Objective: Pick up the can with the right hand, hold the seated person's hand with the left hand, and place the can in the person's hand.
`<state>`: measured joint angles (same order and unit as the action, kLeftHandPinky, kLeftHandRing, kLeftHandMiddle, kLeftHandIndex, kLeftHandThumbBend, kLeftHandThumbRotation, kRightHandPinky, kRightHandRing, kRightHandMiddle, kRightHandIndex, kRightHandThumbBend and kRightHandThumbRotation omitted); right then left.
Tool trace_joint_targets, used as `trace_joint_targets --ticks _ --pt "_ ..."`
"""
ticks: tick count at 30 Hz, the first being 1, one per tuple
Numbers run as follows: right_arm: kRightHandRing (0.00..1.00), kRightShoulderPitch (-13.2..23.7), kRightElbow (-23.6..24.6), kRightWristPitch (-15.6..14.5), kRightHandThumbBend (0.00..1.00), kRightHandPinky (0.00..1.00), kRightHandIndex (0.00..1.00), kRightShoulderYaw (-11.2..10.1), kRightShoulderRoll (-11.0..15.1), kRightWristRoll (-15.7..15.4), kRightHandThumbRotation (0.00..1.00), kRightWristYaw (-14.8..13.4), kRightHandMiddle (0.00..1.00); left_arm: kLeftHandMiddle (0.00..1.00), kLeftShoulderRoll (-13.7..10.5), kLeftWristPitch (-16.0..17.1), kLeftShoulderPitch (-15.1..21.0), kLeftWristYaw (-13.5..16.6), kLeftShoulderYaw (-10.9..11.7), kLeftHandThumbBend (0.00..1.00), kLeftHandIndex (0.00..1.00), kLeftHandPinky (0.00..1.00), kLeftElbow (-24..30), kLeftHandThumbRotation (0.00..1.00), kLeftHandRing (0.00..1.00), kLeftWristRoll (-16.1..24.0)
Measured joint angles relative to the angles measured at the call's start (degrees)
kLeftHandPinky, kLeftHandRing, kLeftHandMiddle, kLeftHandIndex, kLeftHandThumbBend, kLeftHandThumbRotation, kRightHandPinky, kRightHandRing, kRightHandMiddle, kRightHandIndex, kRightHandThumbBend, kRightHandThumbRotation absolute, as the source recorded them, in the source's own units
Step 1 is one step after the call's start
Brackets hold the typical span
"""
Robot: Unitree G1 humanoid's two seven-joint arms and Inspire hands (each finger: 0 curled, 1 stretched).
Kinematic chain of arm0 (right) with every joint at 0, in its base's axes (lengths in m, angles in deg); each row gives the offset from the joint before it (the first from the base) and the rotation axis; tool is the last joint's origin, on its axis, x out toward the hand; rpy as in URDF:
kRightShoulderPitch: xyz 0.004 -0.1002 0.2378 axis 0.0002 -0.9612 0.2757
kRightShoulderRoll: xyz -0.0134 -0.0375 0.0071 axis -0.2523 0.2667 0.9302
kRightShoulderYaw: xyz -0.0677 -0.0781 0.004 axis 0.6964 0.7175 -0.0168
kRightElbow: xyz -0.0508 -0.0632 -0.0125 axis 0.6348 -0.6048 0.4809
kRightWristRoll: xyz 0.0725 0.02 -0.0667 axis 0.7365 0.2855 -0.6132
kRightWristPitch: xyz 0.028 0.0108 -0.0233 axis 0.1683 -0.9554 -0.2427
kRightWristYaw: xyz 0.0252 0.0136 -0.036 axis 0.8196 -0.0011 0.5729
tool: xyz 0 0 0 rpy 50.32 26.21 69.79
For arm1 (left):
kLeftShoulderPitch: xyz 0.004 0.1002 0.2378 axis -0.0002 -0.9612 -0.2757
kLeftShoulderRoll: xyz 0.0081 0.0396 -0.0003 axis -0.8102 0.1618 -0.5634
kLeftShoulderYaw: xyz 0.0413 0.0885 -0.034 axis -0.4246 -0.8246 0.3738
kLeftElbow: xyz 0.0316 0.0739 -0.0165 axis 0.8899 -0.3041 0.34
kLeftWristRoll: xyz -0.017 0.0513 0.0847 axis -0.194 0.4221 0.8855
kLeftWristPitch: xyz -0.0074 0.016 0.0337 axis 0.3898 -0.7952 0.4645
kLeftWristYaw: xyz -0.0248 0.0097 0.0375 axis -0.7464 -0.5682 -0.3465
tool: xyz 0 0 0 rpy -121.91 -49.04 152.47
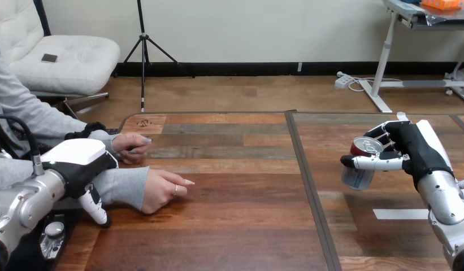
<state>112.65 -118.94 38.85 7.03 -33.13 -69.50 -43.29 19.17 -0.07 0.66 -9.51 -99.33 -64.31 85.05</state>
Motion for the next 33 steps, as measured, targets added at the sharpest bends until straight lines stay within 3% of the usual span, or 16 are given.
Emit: trace_joint_targets --ticks 11,33 --pt "0.38 0.0 0.0 0.34 0.83 0.34 0.44 0.01 0.0 -0.05 0.0 -0.18 0.41 0.4 0.06 1.29 0.03 0.89 0.03 0.76 0.42 0.24 -0.97 0.0 0.31 -0.49" --pt "0.38 0.0 0.0 0.35 0.83 0.34 0.44 0.04 -0.01 -0.06 0.0 -0.44 0.41 0.36 0.85 1.47 0.03 1.65 0.08 0.71 0.38 0.22 -2.24 0.0 0.29 -1.88"
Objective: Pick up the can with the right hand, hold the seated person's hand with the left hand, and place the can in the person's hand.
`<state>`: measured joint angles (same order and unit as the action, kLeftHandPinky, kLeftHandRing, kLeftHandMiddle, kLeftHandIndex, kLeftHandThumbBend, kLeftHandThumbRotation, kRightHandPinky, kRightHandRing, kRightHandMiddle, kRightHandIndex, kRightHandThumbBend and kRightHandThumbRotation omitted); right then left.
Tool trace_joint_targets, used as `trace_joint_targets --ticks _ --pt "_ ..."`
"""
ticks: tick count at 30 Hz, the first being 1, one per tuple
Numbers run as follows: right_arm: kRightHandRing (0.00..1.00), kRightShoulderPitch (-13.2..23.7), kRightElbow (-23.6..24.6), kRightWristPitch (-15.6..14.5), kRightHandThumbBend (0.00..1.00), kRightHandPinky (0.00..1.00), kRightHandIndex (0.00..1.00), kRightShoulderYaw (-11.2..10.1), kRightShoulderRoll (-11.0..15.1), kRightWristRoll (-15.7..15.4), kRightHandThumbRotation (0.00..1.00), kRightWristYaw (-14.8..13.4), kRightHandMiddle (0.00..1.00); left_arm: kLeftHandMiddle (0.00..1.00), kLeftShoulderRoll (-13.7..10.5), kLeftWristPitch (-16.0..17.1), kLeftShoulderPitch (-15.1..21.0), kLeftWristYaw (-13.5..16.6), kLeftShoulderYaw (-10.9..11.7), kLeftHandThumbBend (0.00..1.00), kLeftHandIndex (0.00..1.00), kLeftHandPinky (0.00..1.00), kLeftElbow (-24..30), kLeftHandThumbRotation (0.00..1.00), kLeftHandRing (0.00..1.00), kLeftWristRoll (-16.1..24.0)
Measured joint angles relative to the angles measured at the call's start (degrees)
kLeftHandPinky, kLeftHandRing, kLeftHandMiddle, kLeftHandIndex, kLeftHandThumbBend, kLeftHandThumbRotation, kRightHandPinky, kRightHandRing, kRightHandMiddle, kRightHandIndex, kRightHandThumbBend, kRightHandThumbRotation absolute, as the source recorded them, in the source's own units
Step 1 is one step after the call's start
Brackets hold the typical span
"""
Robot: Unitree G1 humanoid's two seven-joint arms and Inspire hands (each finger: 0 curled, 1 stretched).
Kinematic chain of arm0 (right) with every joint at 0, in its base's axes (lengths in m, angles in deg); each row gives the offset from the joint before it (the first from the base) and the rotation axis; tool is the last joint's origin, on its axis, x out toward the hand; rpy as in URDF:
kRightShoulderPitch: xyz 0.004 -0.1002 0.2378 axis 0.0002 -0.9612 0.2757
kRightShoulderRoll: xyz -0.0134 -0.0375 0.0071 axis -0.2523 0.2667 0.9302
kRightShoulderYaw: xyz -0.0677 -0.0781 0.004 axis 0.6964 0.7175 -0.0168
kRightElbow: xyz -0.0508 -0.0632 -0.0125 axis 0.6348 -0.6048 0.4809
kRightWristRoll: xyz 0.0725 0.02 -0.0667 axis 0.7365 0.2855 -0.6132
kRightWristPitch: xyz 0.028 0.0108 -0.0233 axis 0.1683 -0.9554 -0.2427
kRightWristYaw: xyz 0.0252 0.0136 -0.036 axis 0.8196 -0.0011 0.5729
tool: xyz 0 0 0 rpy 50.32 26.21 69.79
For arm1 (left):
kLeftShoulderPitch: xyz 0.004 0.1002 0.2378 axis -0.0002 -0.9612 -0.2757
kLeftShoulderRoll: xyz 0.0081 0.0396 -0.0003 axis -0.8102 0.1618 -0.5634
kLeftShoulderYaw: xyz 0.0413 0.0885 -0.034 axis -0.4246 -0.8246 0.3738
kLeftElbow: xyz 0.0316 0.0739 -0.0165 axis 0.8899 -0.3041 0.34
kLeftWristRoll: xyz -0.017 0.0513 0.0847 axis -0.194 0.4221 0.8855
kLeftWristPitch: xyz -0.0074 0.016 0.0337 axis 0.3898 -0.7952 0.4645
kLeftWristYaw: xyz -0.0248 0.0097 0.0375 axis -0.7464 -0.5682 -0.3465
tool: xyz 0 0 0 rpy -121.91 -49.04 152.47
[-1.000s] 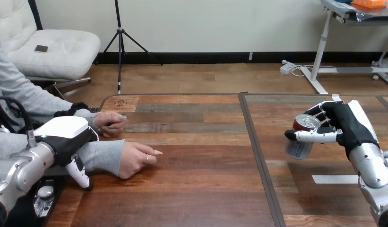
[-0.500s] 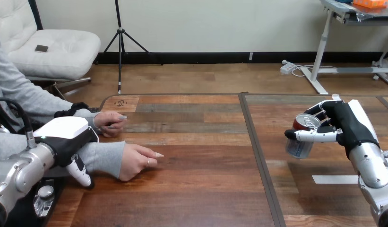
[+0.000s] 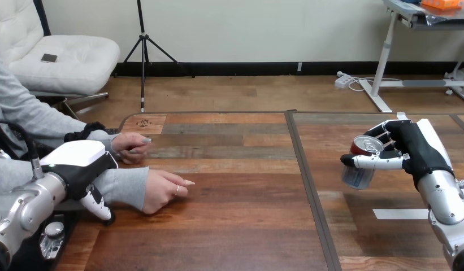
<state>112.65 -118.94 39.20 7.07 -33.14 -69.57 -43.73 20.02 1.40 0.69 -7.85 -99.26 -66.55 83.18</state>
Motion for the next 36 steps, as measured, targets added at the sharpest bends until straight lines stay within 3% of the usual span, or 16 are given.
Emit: trace_joint_targets --ticks 36 --pt "0.38 0.0 0.0 0.08 0.84 0.34 0.45 0.01 -0.01 -0.01 0.0 0.05 0.41 0.34 0.24 0.78 -0.11 2.1 0.03 0.71 0.33 0.21 -0.9 0.0 0.27 -1.9"
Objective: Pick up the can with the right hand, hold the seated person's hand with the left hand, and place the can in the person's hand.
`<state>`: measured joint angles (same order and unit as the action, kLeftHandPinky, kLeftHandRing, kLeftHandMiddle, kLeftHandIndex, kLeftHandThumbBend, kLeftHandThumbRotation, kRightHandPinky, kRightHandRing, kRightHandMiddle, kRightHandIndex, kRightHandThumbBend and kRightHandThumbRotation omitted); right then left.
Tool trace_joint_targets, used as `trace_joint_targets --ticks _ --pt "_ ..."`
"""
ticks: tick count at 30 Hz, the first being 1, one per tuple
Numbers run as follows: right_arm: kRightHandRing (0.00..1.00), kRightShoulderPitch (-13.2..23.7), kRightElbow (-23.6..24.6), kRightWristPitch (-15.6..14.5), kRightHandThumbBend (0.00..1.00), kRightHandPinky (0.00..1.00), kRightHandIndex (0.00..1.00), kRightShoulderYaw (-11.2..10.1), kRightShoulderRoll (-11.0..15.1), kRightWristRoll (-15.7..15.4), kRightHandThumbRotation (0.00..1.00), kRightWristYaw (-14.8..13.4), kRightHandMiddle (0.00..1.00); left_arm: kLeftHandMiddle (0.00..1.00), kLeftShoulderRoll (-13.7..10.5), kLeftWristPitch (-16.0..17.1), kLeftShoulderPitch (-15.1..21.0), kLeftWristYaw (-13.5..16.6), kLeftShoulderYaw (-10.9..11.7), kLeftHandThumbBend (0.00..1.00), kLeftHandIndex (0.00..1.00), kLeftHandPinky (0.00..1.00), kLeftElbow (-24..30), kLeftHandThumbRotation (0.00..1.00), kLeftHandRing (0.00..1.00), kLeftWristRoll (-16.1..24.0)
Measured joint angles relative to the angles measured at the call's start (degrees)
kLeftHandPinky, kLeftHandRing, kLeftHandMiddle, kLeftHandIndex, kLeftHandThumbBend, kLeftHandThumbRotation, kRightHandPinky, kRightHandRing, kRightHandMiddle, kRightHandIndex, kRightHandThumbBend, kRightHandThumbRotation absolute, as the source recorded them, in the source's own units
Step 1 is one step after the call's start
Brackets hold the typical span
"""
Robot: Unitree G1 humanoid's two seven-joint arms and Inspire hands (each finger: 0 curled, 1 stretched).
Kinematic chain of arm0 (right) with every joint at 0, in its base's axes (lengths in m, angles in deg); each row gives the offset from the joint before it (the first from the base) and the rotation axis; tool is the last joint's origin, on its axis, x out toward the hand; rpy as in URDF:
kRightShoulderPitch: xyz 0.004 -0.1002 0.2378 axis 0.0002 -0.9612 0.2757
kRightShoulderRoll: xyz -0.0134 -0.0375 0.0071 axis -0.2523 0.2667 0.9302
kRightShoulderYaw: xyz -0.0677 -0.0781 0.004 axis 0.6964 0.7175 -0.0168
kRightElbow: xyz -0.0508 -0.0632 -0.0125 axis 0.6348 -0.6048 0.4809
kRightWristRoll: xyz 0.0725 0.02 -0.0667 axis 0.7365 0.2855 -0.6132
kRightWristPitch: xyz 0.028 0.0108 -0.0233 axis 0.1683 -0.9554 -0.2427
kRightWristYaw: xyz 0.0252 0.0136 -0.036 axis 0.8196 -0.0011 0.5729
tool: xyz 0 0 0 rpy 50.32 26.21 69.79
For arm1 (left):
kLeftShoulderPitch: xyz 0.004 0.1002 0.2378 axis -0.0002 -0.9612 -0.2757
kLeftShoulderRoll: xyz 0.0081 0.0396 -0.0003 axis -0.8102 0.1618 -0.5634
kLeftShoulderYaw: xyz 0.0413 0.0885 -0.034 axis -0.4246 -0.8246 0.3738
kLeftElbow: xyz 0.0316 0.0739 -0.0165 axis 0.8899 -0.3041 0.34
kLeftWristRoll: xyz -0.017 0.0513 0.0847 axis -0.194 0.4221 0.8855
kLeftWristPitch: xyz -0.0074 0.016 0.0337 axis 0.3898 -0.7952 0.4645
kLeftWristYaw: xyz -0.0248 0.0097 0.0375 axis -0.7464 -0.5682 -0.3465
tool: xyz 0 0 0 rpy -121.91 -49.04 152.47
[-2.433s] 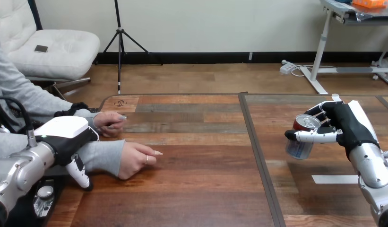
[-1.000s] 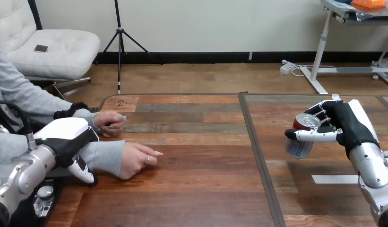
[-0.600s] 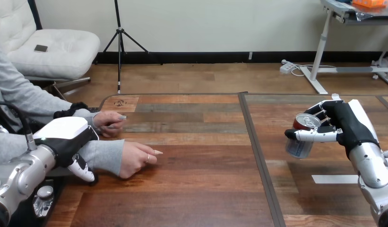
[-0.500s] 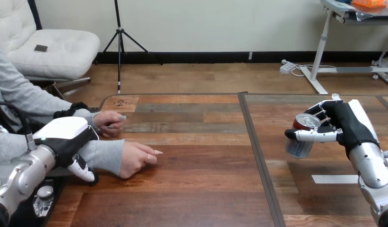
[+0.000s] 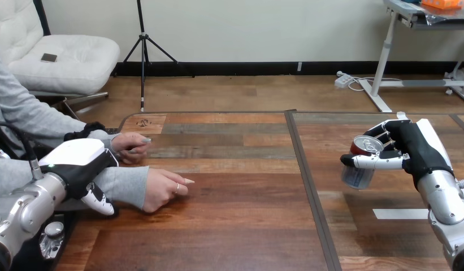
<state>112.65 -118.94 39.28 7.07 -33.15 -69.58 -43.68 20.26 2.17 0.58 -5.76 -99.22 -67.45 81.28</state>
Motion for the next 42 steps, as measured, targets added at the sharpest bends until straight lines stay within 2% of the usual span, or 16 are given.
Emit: trace_joint_targets --ticks 23,35,42 --pt "0.37 0.0 0.0 -0.01 0.84 0.33 0.45 0.01 0.0 -0.05 0.0 0.01 0.41 0.3 0.02 0.48 -1.03 2.93 0.6 0.73 0.3 0.17 -0.09 0.0 0.23 -1.41" --pt "0.38 0.0 0.0 0.0 0.85 0.34 0.44 0.02 0.0 -0.08 0.0 0.02 0.41 0.27 -0.1 1.54 -1.81 3.18 1.46 0.63 0.27 0.14 -0.09 0.0 0.2 -3.13" --pt "0.39 0.0 0.0 0.0 0.85 0.35 0.44 0.02 0.0 -0.03 0.0 0.13 0.42 0.26 -0.36 2.38 -1.9 3.17 1.8 0.62 0.26 0.14 -0.09 0.0 0.19 -3.58"
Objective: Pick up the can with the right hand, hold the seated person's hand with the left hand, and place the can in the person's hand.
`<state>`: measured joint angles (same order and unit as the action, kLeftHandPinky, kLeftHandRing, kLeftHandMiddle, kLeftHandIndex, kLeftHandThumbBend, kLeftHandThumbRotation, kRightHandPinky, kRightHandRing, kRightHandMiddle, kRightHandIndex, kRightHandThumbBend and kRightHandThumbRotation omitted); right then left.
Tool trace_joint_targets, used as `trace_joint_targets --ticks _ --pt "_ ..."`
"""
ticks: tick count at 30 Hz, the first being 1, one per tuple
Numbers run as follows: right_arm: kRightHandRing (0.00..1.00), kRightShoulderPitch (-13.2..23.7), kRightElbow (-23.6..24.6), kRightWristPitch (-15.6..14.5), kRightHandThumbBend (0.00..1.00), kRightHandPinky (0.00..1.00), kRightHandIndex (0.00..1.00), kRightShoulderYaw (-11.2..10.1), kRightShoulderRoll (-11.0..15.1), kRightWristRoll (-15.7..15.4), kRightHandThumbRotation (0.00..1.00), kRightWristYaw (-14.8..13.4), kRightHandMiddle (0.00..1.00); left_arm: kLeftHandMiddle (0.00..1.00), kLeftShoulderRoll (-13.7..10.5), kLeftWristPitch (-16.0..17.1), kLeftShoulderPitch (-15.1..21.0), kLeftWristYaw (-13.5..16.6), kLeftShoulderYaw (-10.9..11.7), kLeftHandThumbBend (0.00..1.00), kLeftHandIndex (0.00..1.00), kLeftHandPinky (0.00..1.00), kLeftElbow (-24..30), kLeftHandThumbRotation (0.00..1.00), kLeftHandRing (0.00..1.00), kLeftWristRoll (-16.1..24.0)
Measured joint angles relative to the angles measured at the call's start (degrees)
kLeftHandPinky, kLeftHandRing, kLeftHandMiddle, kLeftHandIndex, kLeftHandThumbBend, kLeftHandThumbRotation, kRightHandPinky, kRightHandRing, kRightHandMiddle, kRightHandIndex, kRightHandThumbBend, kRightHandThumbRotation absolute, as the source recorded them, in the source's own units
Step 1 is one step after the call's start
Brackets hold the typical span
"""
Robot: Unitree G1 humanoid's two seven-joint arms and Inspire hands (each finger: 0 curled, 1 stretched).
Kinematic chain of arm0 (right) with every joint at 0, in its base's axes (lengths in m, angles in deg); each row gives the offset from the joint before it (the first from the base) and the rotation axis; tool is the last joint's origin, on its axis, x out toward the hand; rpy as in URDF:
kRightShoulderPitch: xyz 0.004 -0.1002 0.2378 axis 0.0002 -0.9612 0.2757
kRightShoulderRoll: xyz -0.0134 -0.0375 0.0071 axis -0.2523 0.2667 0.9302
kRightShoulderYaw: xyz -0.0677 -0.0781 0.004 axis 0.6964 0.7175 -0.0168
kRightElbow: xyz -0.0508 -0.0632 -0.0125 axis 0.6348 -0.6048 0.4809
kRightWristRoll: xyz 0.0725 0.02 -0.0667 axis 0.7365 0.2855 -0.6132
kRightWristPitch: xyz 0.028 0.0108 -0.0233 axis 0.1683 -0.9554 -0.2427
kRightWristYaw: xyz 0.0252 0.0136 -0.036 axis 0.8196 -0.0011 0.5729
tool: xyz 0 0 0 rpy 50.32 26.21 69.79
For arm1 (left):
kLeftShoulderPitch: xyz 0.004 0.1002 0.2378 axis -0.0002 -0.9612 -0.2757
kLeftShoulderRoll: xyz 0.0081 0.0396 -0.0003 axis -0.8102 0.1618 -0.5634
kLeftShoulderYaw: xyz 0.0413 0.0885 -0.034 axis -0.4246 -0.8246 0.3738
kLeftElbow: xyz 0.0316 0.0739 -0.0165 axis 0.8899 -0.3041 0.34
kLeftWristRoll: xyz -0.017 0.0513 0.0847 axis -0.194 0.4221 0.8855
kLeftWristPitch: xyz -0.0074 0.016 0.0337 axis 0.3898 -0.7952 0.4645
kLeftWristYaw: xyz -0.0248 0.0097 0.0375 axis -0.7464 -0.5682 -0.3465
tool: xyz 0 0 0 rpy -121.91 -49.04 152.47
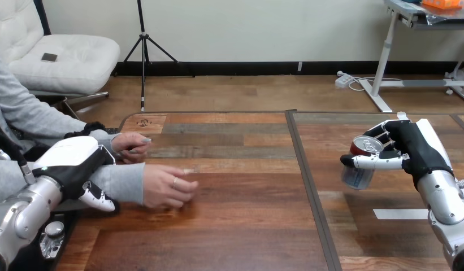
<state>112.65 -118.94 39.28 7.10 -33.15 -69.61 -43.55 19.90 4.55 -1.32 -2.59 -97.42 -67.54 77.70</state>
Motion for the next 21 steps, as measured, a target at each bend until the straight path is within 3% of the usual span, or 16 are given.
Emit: trace_joint_targets --ticks 21 --pt "0.37 0.0 0.0 -0.01 0.85 0.33 0.44 0.0 -0.02 0.03 0.0 0.33 0.41 0.27 -0.21 1.16 -0.05 0.03 1.42 0.66 0.28 0.15 0.13 0.0 0.21 -1.11"
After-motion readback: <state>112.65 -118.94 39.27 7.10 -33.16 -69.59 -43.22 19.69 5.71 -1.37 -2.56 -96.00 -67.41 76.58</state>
